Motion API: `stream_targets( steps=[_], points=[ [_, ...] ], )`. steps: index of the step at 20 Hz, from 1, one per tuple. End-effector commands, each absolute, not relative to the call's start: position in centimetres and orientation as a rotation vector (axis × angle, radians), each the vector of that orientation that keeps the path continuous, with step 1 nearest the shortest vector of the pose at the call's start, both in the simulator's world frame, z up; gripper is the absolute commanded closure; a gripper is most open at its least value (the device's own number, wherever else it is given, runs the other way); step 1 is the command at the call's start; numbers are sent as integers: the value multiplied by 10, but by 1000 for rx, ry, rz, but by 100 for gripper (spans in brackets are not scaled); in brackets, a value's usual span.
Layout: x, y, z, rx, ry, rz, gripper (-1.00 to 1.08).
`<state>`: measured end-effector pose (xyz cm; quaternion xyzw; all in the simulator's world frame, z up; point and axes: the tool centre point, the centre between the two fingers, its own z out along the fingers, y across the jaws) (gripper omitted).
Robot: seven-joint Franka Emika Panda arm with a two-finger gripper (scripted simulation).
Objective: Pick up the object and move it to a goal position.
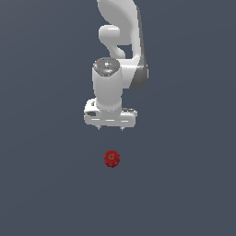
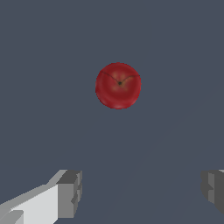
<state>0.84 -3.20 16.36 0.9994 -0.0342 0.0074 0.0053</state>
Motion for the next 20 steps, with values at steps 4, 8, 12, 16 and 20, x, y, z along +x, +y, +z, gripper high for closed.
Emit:
stream_targets(
  steps=[4, 8, 12, 16, 20],
  points=[
    [8, -30, 164, 3131, -105, 24, -92],
    [7, -25, 165, 3138, -94, 27, -92],
    [6, -23, 166, 3140, -88, 28, -92],
    [8, -24, 165, 3139, -97, 27, -92],
    [16, -24, 161, 3138, -122, 25, -92]
  ],
)
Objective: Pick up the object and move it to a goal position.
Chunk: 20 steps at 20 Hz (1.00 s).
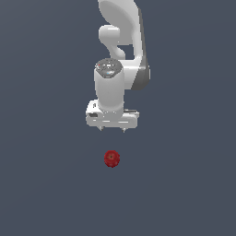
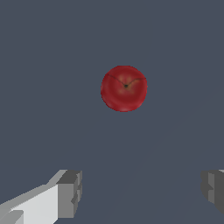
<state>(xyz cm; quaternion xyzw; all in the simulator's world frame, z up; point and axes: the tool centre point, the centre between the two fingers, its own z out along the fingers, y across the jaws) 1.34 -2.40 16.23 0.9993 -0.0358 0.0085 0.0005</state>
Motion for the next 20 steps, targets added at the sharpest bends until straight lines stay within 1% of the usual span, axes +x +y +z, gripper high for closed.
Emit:
stream_targets(
  steps=[1, 14, 20],
  points=[
    [19, -24, 159, 3138, -131, 25, -92],
    [73, -28, 122, 3124, -323, 9, -92],
    [90, -28, 106, 3116, -395, 3, -92]
  ],
)
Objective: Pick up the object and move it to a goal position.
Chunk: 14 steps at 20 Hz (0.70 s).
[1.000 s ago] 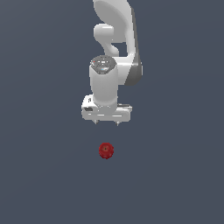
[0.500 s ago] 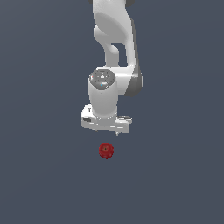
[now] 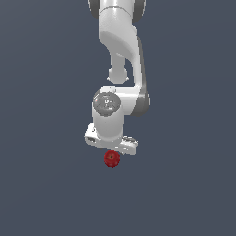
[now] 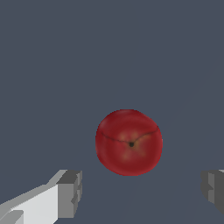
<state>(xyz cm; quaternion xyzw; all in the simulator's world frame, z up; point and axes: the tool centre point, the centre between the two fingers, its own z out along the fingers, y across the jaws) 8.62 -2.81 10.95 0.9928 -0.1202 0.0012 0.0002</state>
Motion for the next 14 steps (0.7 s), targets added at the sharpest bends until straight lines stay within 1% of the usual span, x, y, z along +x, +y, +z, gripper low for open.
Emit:
stream_targets(
  steps=[1, 7, 14],
  points=[
    [92, -28, 104, 3115, -403, 3, -92],
    [99, -29, 97, 3112, -432, 0, -92],
    [98, -28, 89, 3112, -431, -1, -92]
  ],
)
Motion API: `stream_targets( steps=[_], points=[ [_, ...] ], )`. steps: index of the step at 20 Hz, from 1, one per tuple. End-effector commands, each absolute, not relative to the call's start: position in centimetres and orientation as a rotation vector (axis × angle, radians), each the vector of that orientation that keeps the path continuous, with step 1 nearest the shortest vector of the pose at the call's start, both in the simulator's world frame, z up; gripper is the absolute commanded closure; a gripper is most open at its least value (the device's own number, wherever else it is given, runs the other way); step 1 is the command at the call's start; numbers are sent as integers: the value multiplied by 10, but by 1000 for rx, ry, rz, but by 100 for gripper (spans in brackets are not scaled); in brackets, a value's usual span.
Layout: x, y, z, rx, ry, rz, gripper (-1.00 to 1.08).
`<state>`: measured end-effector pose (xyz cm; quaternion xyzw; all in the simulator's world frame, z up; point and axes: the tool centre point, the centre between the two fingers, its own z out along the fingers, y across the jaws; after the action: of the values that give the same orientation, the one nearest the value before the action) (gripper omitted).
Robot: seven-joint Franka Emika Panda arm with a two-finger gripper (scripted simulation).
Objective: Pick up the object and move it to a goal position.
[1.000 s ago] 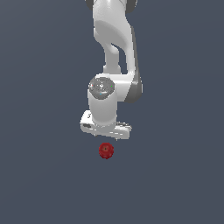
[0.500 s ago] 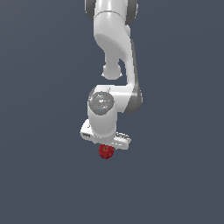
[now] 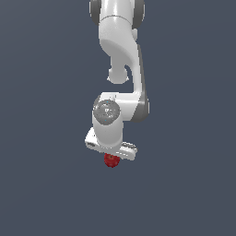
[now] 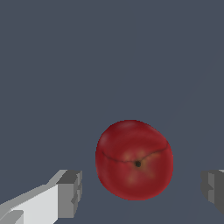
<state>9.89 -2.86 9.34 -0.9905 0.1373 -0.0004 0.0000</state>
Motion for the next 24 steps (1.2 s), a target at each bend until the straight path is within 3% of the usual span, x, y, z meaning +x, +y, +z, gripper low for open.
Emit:
stream_targets(
  steps=[1, 8, 14, 15, 24],
  points=[
    [98, -29, 86, -3112, 432, 1, -92],
    [98, -29, 49, -3111, 434, 0, -92],
    [99, -29, 46, -3111, 434, 0, -92],
    [99, -29, 46, -3111, 434, 0, 108],
    [99, -29, 46, -3111, 434, 0, 108]
  ],
)
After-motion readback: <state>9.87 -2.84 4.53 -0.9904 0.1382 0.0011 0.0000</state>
